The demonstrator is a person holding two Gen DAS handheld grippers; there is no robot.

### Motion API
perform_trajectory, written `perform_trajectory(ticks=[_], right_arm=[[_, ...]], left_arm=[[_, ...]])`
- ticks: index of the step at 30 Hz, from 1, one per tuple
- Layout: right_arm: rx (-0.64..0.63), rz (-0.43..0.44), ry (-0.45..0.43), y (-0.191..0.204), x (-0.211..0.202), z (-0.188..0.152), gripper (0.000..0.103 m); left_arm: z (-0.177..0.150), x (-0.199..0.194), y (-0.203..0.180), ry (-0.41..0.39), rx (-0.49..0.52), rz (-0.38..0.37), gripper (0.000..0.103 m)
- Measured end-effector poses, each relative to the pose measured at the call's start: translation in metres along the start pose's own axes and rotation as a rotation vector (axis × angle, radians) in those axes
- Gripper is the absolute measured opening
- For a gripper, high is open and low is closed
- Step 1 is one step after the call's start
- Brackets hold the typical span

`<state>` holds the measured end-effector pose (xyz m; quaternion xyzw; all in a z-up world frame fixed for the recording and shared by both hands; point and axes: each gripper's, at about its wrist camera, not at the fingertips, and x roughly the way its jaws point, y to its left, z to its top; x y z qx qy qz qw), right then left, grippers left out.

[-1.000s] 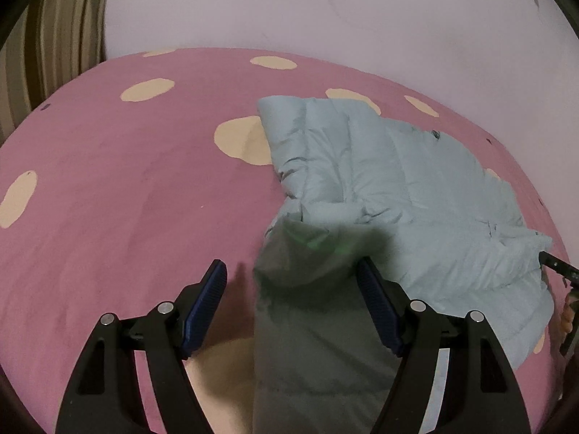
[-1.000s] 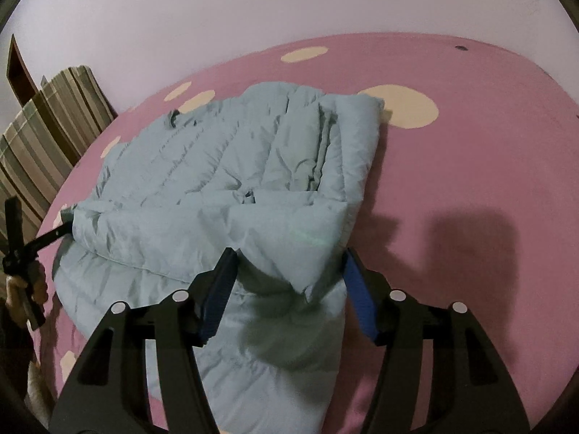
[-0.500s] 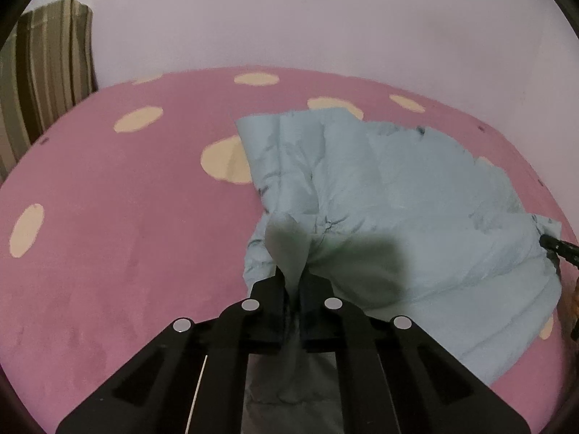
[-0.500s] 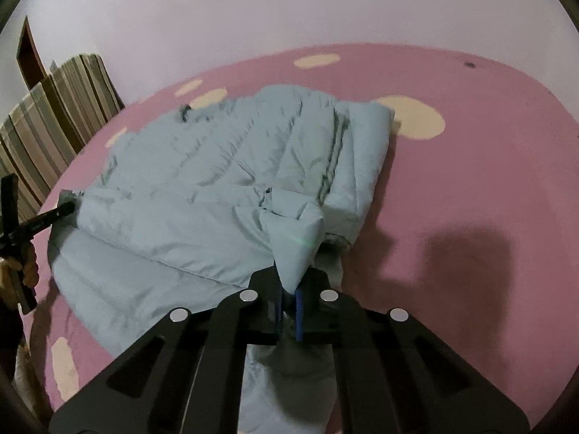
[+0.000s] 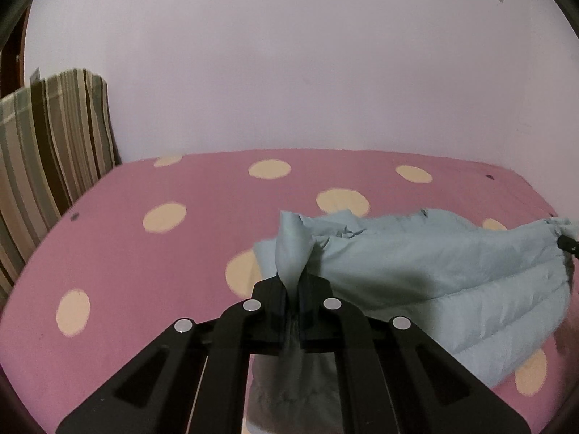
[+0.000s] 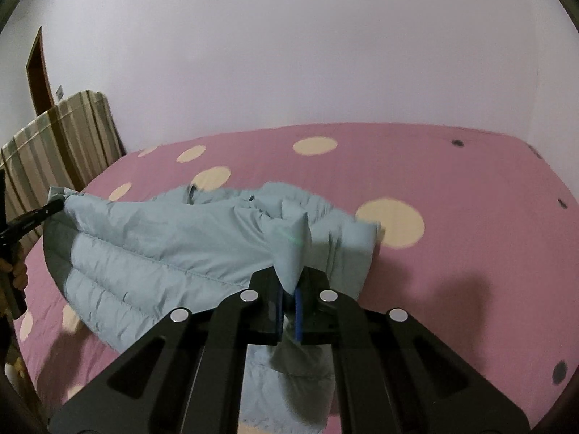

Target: Fold large clothes

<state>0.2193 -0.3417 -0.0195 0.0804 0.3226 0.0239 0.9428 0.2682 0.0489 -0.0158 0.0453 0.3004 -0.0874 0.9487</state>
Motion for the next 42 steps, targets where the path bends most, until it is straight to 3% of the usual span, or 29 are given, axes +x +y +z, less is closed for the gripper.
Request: perform_trajectory(ticks=[4, 11, 18, 24, 35, 40, 42], right_arm=[[0.021, -0.019, 0.012, -0.007, 0.035, 0.027, 0.004], [0.038, -0.064, 0.068, -0.019, 0.111, 0.055, 0.004], [0.040, -0.118, 0.185, -0.032, 0.188, 0.046, 0.004], [0.043, -0.150, 0.263, -0.039, 0.229, 0.025, 0.006], [0.056, -0.144, 0.257, -0.043, 0.241, 0.013, 0.006], [0.019, -0.171, 0.274, -0.037, 0.231, 0.020, 0.018], [0.013, -0.182, 0.241, -0.031, 0.217, 0.026, 0.018]], left_arm=[[0.025, 0.041, -0.006, 0.022, 0.007, 0.048, 0.004], [0.040, 0.118, -0.010, 0.097, 0.015, 0.123, 0.004], [0.027, 0.194, -0.013, 0.202, 0.036, 0.192, 0.004], [0.001, 0.232, -0.015, 0.262, 0.049, 0.226, 0.004], [-0.019, 0.251, -0.021, 0.278, 0.058, 0.257, 0.004], [-0.005, 0.226, -0.020, 0.292, 0.058, 0.255, 0.006], [0.005, 0.201, -0.017, 0.250, 0.014, 0.238, 0.006]])
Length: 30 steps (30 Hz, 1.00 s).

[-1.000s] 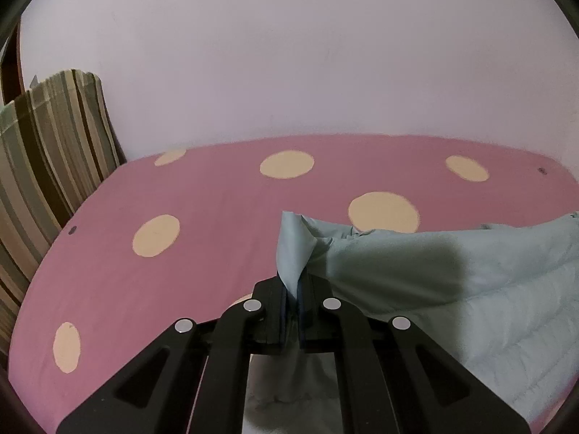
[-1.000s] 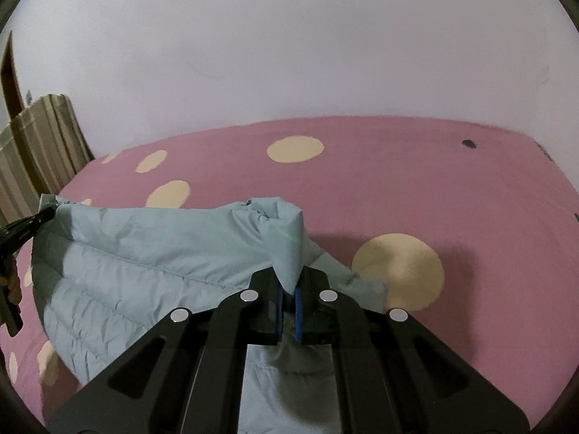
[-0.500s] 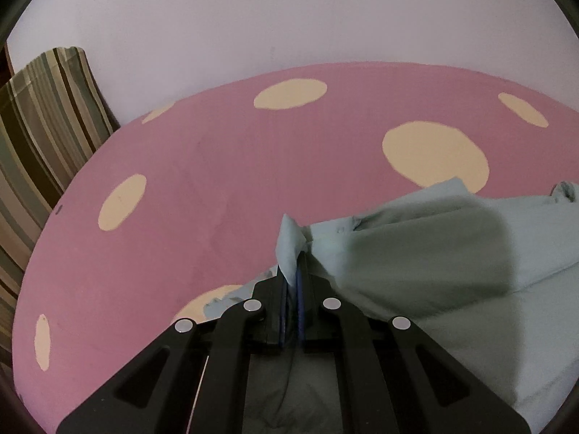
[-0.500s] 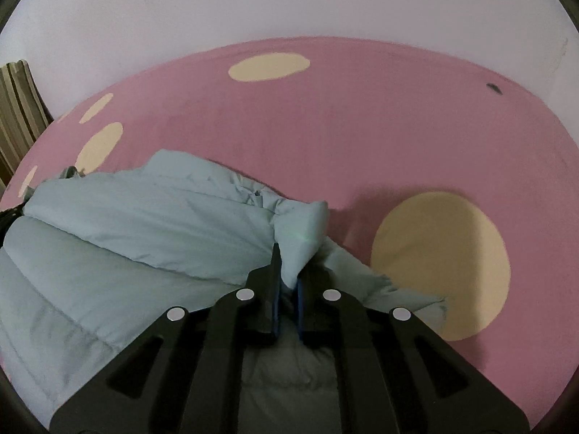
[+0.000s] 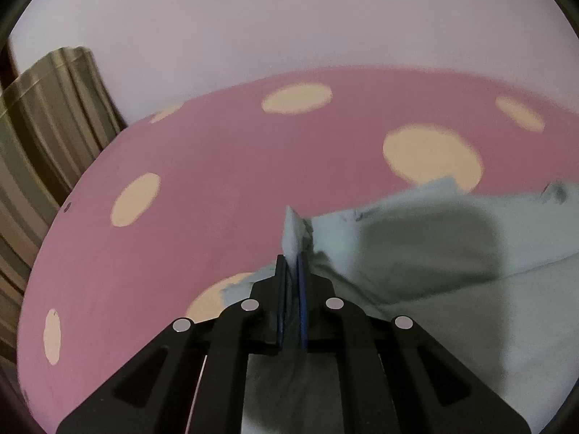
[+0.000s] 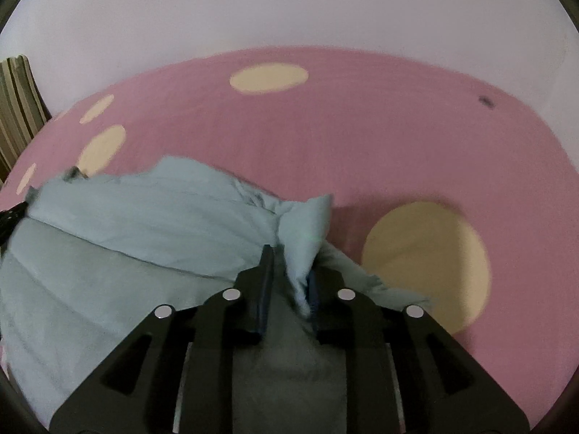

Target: Fold large clothes

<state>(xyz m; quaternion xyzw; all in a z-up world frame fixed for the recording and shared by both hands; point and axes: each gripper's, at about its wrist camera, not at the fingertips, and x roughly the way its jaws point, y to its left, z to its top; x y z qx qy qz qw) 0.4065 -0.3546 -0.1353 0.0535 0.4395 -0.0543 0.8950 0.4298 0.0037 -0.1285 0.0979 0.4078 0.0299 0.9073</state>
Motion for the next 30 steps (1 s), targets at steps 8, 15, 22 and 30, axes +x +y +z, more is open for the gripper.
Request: perform_trajectory(ticks=[8, 15, 22, 30], right_arm=[[-0.044, 0.109, -0.059, 0.065, -0.022, 0.006, 0.026], [-0.100, 0.100, 0.019, 0.100, 0.035, -0.012, 0.028], [-0.077, 0.102, 0.016, 0.092, 0.068, -0.030, 0.029], [-0.076, 0.086, -0.024, 0.092, 0.049, -0.030, 0.030]], left_arm=[[0.009, -0.045, -0.049, -0.059, 0.031, -0.147, 0.032], [-0.010, -0.004, -0.086, 0.007, 0.053, -0.142, 0.032], [-0.018, 0.018, -0.097, 0.004, 0.071, -0.125, 0.032], [-0.017, 0.007, -0.093, -0.024, 0.060, -0.123, 0.032]])
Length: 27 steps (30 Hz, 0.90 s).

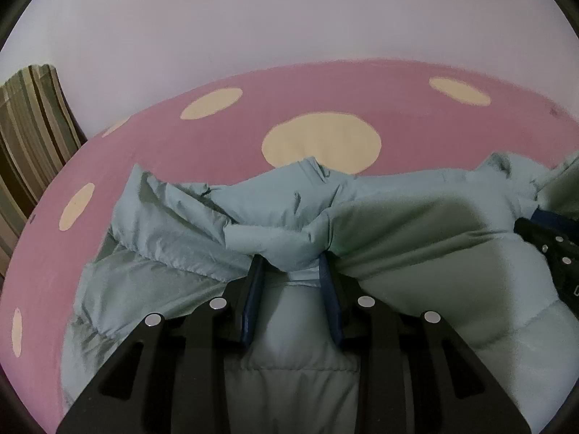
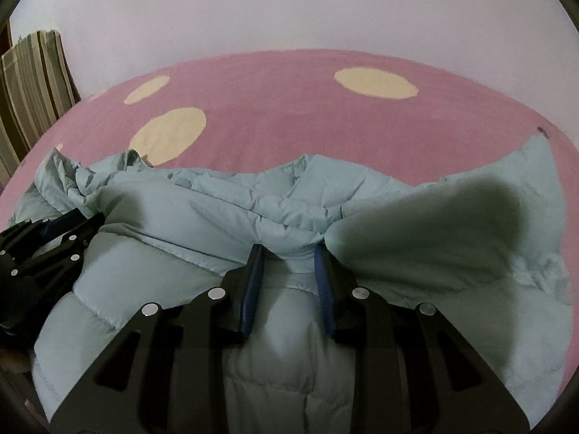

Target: Fold large clothes

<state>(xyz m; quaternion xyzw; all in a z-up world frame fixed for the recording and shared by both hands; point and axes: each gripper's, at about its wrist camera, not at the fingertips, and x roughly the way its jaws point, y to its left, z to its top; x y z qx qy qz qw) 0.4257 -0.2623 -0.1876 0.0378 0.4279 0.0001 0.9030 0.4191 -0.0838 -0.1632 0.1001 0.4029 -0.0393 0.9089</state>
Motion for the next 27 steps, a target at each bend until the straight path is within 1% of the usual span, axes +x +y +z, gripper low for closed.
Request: perform_trajectory(ticks=[1, 2, 3, 4, 5, 7, 8, 9, 10, 12, 13, 14, 15, 16, 17, 18, 19, 20, 22, 23, 25, 27], right_arm=[[0.007, 0.000, -0.010, 0.001, -0.011, -0.001, 0.032], [0.016, 0.001, -0.034, -0.004, -0.026, -0.003, 0.037], [0.020, -0.008, -0.056, -0.008, -0.037, -0.001, 0.040], [0.022, -0.036, -0.080, -0.015, -0.050, -0.005, 0.044], [0.026, -0.064, -0.089, -0.022, -0.057, -0.010, 0.044], [0.032, -0.108, -0.058, -0.031, -0.057, -0.018, 0.044], [0.042, -0.124, -0.030, -0.037, -0.050, -0.023, 0.042], [0.060, -0.127, 0.005, -0.044, -0.040, -0.031, 0.042], [0.063, -0.123, 0.021, -0.047, -0.030, -0.036, 0.042], [0.047, -0.144, 0.037, -0.044, -0.018, -0.038, 0.042], [0.036, -0.157, 0.038, -0.041, -0.020, -0.034, 0.043], [0.028, -0.168, 0.039, -0.038, -0.025, -0.032, 0.043], [0.031, -0.163, 0.038, -0.039, -0.029, -0.030, 0.043], [0.045, -0.144, 0.031, -0.041, -0.038, -0.030, 0.044], [0.068, -0.118, 0.015, -0.046, -0.053, -0.034, 0.048], [0.080, -0.108, 0.005, -0.047, -0.064, -0.037, 0.051], [0.091, -0.105, -0.011, -0.051, -0.077, -0.043, 0.060], [0.101, -0.108, -0.027, -0.055, -0.088, -0.049, 0.067], [0.119, -0.114, -0.041, -0.066, -0.111, -0.068, 0.074], [0.124, -0.117, -0.035, -0.069, -0.115, -0.073, 0.079], [0.140, -0.124, -0.007, -0.078, -0.122, -0.088, 0.081], [0.164, -0.121, 0.027, -0.084, -0.119, -0.102, 0.083]], left_arm=[[0.001, -0.009, 0.006, -0.001, -0.016, -0.019, 0.032], [0.000, -0.019, 0.013, -0.009, -0.032, -0.030, 0.032], [-0.003, -0.028, 0.020, -0.024, -0.046, -0.027, 0.033], [-0.006, -0.038, 0.028, -0.046, -0.064, -0.016, 0.042], [-0.010, -0.044, 0.037, -0.063, -0.080, -0.005, 0.047], [-0.018, -0.042, 0.048, -0.044, -0.096, 0.015, 0.047], [-0.023, -0.033, 0.051, -0.009, -0.092, 0.029, 0.047], [-0.025, -0.026, 0.050, 0.009, -0.079, 0.036, 0.047], [-0.029, -0.016, 0.045, 0.023, -0.040, 0.048, 0.047], [-0.033, -0.010, 0.035, 0.024, 0.001, 0.089, 0.047], [-0.032, -0.011, 0.033, 0.020, 0.007, 0.101, 0.045], [-0.029, -0.016, 0.034, 0.014, 0.002, 0.095, 0.044], [-0.028, -0.023, 0.040, 0.011, -0.019, 0.074, 0.044], [-0.029, -0.033, 0.047, 0.010, -0.045, 0.047, 0.047], [-0.031, -0.041, 0.054, 0.004, -0.062, 0.035, 0.048], [-0.035, -0.052, 0.062, -0.007, -0.079, 0.041, 0.051], [-0.040, -0.061, 0.069, -0.020, -0.094, 0.056, 0.066], [-0.048, -0.073, 0.080, -0.042, -0.123, 0.075, 0.076], [-0.064, -0.089, 0.099, -0.057, -0.178, 0.073, 0.077], [-0.072, -0.092, 0.109, -0.043, -0.204, 0.065, 0.077], [-0.090, -0.095, 0.124, -0.014, -0.260, 0.031, 0.080], [-0.102, -0.091, 0.129, 0.014, -0.283, 0.006, 0.080]])
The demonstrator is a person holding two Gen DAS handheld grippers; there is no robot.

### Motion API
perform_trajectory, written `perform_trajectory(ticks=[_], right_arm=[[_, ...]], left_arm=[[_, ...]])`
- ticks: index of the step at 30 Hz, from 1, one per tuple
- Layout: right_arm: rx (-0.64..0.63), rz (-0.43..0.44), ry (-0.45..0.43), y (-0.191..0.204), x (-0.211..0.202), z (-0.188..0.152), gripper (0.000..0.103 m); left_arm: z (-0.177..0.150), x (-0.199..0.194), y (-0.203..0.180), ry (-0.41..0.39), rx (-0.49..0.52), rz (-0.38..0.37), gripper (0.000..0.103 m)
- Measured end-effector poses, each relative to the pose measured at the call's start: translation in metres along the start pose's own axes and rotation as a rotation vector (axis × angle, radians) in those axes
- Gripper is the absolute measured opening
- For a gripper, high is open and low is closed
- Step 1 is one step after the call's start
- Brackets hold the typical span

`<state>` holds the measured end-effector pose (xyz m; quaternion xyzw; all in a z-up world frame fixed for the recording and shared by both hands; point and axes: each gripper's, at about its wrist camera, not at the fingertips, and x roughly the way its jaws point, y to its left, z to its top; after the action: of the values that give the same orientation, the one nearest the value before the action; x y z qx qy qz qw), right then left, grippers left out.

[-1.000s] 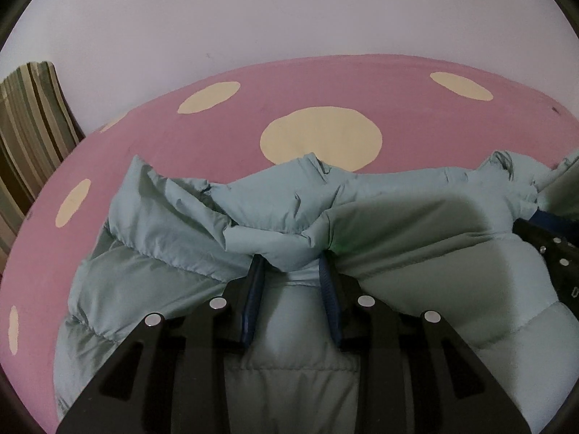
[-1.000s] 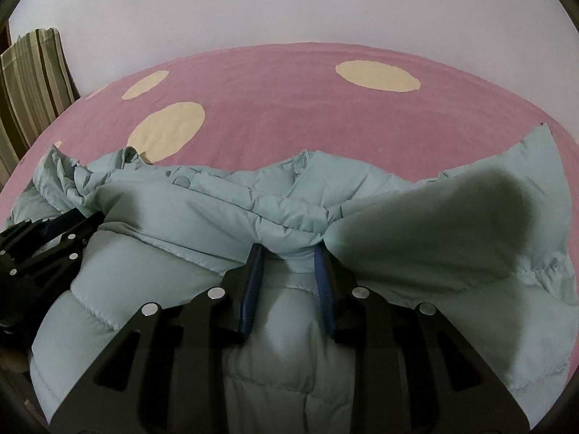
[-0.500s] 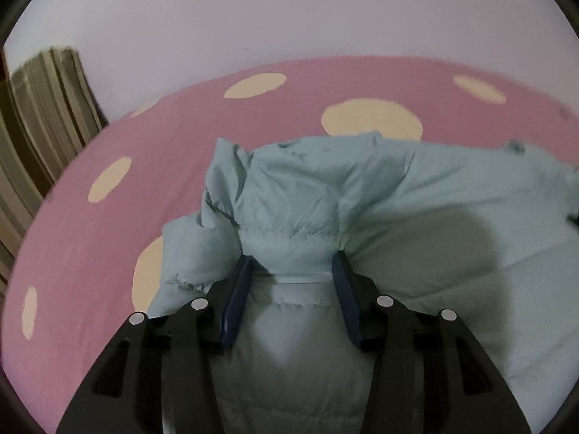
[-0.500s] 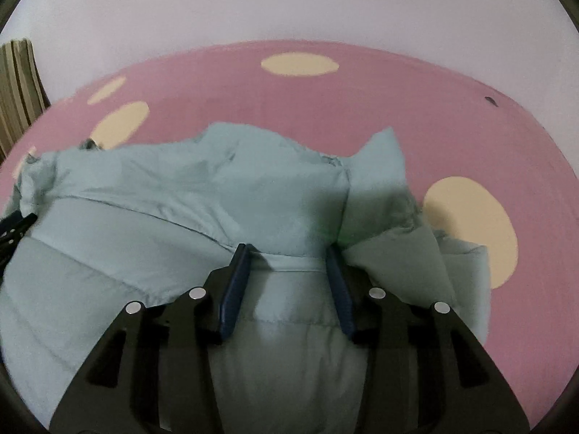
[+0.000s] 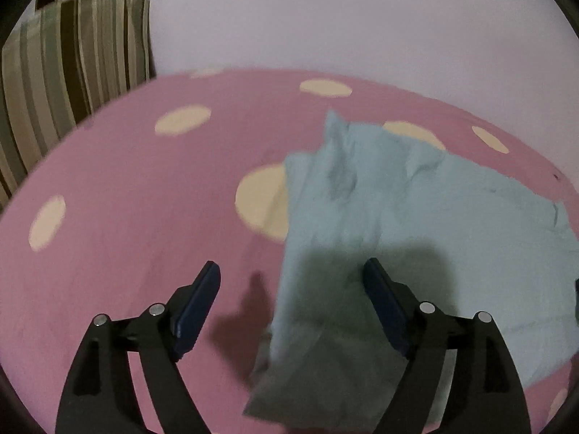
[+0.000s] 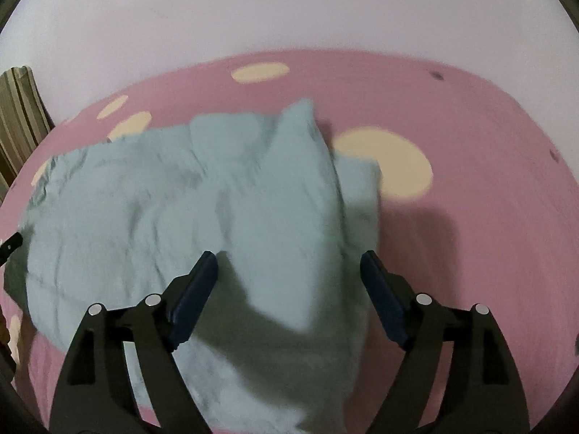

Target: Fold large clothes

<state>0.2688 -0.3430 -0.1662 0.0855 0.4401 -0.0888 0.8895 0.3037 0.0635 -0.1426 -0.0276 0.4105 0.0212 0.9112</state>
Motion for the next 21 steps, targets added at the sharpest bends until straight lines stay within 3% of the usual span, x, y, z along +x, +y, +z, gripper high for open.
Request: perform_trajectory(ticks=[6, 7, 8, 9, 11, 13, 17, 21], right_arm=[[0.101, 0.066, 0.083, -0.010, 0.021, -0.012, 0.086], [0.104, 0.065, 0.083, -0.009, 0.021, -0.013, 0.082], [0.101, 0.070, 0.080, -0.008, 0.021, -0.014, 0.071], [0.094, 0.085, 0.074, -0.005, 0.020, -0.014, 0.064], [0.085, 0.110, 0.076, 0.001, 0.017, -0.015, 0.041], [0.080, 0.138, 0.075, 0.005, 0.012, -0.014, 0.026], [0.083, 0.154, 0.054, 0.006, -0.003, -0.013, 0.015], [0.104, 0.181, 0.035, -0.001, -0.020, -0.018, 0.014]], left_arm=[[-0.008, 0.018, -0.001, 0.097, -0.046, -0.116, 0.080], [-0.010, 0.019, -0.001, 0.105, -0.063, -0.139, 0.068], [-0.010, 0.022, -0.001, 0.118, -0.081, -0.184, 0.056], [-0.011, 0.021, -0.003, 0.119, -0.080, -0.191, 0.052], [-0.012, 0.017, -0.012, 0.107, -0.037, -0.203, 0.030], [-0.011, 0.011, -0.020, 0.091, 0.007, -0.186, 0.020], [-0.010, -0.008, -0.020, 0.065, 0.022, -0.181, 0.013], [-0.013, -0.034, -0.012, 0.034, -0.003, -0.205, 0.012]])
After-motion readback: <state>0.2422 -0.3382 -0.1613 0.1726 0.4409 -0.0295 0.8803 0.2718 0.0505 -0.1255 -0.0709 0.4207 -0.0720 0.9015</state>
